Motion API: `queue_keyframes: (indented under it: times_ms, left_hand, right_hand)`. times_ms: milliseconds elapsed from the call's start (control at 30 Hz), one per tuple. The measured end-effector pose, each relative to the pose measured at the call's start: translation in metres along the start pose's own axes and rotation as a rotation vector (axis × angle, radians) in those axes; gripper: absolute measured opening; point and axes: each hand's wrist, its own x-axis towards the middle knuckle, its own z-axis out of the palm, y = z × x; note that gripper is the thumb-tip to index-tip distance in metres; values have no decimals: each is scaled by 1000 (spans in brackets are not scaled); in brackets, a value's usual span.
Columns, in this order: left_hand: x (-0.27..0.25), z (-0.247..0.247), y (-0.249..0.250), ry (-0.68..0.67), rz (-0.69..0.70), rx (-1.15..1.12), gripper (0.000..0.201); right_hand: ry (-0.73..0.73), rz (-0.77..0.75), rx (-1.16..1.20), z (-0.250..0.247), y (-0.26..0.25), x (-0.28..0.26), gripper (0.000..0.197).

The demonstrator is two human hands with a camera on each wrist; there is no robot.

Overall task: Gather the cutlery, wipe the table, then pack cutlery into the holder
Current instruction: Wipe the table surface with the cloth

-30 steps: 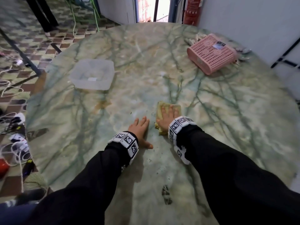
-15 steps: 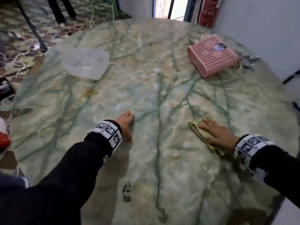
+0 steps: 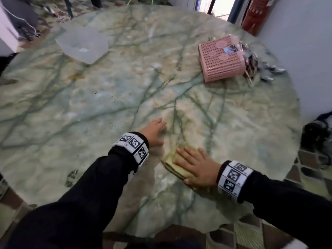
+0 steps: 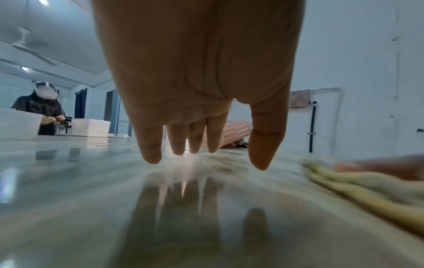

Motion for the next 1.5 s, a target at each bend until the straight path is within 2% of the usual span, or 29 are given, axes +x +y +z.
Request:
queue_keyframes:
  times_ms: [67,133,200,233,333,400,433,500,567,667,733,800,867,900,933,1000,1067,1100,1167,1233,1300,1333,1400,1467,1500]
  left_hand:
    - [2,7,16,-4,19,1,78]
    - [4,14,30,-5,42,15,80]
    - [6,21,40,-26,57,43,85]
    - [8,26,44,-43,56,65,88]
    - [10,41,53,-72,0,137,97]
    - [11,47,57,-66,-44,190,100]
    - [10,48,58,-74,-62,202,101]
    - [11,50,59,-98,-85,196,106]
    - [12,50,60,-114,-108,195,113]
    - [11,52,62,-118,-161,197,117]
    - [13,52,69,-129,-201,180,118]
    - [16,53,75,-135,-236,160,119]
    - [17,54,79,-142,-267,144,121]
    - [17,55,79,-141,-278,137,121]
    - [18,55,79,-142,-287,132,121]
    - [19,54,80,-146,-296,133,121]
    - [20,54,80,-149,-305,132,122]
    - [20,53,80,-151,-310,132,122]
    - [21,52,79,-156,-316,124,123]
    - [20,53,79,-157,-315,119,124]
    - [20,52,82,-157,-318,133,123]
    - [20,52,83,-158,-320,140,122]
    - [21,53,85,-159,-327,149,122]
    - [23,53,86,-165,-337,150,123]
    - [24,53,86,-169,-343,146,124]
  right_hand:
    - [-92,-71,5,19,16,-34,104]
    - [-150,-48,30,25,42,-59,106]
    - [-136,100,84,28,78,-70,121]
    - [-101,199,130,27,98,-71,120]
    - [100,518,282,20,154,-63,82]
    - [169,642,367,3,168,-48,71]
    - [195,627,357,0,168,-36,69]
    - [345,388,153,1,151,-26,66]
    - [216,131,-30,8,117,-37,70]
    - [-95,-65,-36,49,98,-84,87]
    - [-56,-137,-58,67,129,-115,81]
    - [-110,-106,14,67,178,-131,81]
    - [-135,21,51,53,229,-132,105]
    - [-83,109,57,46,253,-126,112]
    - [-30,202,92,37,273,-119,108]
    - [110,380,201,17,295,-97,76]
    - [197,467,234,1,291,-72,67]
    - [187,453,217,-2,278,-62,66]
    - [133,321,78,3,243,-55,67]
    - [59,132,-83,24,206,-73,76]
    - [-39,-52,-127,45,198,-103,68]
    - [-101,-97,-101,51,206,-119,65]
    - [-183,-78,-51,48,235,-140,81]
    - [-150,65,-29,36,276,-139,115]
    - [-103,158,17,29,298,-133,121]
